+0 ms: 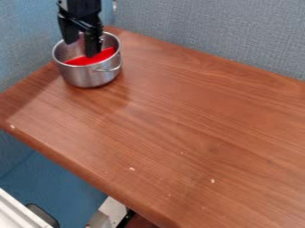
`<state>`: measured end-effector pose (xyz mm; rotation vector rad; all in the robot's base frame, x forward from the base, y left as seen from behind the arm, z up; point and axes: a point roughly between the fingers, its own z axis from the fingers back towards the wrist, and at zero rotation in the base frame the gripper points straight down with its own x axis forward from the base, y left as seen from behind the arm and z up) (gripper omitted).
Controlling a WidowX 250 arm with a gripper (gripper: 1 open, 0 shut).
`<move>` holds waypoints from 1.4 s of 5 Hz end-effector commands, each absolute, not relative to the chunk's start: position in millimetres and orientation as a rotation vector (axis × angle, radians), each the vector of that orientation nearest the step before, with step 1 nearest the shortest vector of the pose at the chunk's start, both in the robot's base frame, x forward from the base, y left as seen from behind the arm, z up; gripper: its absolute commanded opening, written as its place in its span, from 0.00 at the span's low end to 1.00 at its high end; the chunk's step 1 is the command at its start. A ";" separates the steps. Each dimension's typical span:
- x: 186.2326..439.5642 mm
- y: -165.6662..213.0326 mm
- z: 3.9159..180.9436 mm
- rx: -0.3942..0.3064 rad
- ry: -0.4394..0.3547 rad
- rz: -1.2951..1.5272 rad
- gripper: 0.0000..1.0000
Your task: Put the red object in the metal pot
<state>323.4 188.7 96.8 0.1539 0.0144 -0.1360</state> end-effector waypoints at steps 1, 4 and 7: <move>325.1 186.8 129.2 0.210 -0.040 0.010 1.00; 332.2 177.5 123.7 0.228 0.008 0.318 1.00; 327.6 180.7 114.4 0.237 0.049 0.363 1.00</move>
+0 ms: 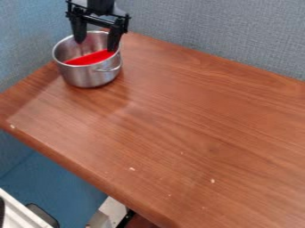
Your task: Put the red object in the metal pot
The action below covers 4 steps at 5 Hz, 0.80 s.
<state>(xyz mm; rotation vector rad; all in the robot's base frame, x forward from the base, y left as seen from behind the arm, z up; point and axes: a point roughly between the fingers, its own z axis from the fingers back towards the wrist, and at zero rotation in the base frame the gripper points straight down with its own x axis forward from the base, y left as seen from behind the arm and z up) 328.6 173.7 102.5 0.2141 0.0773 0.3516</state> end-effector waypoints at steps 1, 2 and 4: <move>318.3 186.0 109.7 0.236 0.063 0.378 1.00; 309.3 192.9 104.2 0.245 0.065 0.401 1.00; 313.2 192.3 109.2 0.241 0.036 0.249 1.00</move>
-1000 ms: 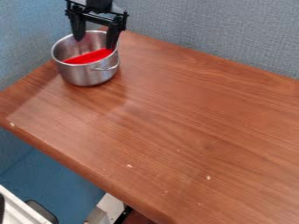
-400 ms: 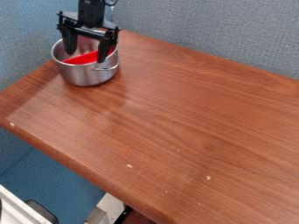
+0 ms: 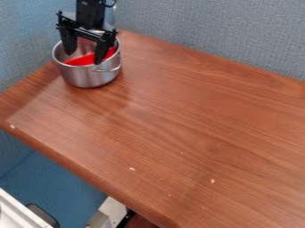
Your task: Put the red object in the metal pot
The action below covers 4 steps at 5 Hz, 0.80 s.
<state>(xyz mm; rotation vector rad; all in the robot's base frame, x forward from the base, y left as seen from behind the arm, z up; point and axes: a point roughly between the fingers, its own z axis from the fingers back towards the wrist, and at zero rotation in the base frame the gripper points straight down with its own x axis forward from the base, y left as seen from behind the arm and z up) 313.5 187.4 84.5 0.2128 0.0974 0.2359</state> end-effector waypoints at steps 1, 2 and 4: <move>313.4 192.6 110.5 0.243 0.027 0.174 1.00; 317.6 200.6 110.1 0.244 0.036 0.244 1.00; 317.5 204.5 106.4 0.242 0.045 0.336 1.00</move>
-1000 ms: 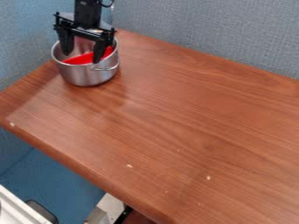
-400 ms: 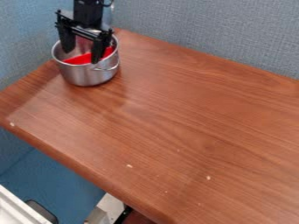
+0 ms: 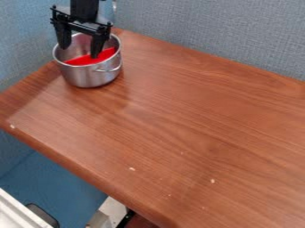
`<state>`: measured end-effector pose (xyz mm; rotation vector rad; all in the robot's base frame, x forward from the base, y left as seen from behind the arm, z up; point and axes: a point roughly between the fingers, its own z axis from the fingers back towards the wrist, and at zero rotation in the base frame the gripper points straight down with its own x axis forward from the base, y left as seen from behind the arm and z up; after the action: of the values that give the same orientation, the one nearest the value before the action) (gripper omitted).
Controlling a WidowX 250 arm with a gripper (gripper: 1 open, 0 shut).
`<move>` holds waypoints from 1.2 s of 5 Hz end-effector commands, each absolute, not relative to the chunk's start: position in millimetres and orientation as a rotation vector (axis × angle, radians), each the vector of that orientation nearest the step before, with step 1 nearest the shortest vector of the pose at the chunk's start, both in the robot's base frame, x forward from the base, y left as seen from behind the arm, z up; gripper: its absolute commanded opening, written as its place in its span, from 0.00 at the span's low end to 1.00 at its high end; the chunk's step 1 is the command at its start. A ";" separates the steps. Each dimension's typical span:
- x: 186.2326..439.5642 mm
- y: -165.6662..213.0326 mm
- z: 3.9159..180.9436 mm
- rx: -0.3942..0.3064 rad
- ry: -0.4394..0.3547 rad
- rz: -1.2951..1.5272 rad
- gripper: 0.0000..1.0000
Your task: Put the red object in the metal pot
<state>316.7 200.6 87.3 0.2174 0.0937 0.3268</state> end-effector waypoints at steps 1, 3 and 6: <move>313.0 199.8 103.6 0.238 0.048 0.356 1.00; 319.3 203.9 91.1 0.214 0.041 0.408 1.00; 312.1 209.7 75.2 0.180 0.020 0.301 0.00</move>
<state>311.2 202.6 51.0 0.1517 0.0815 0.2828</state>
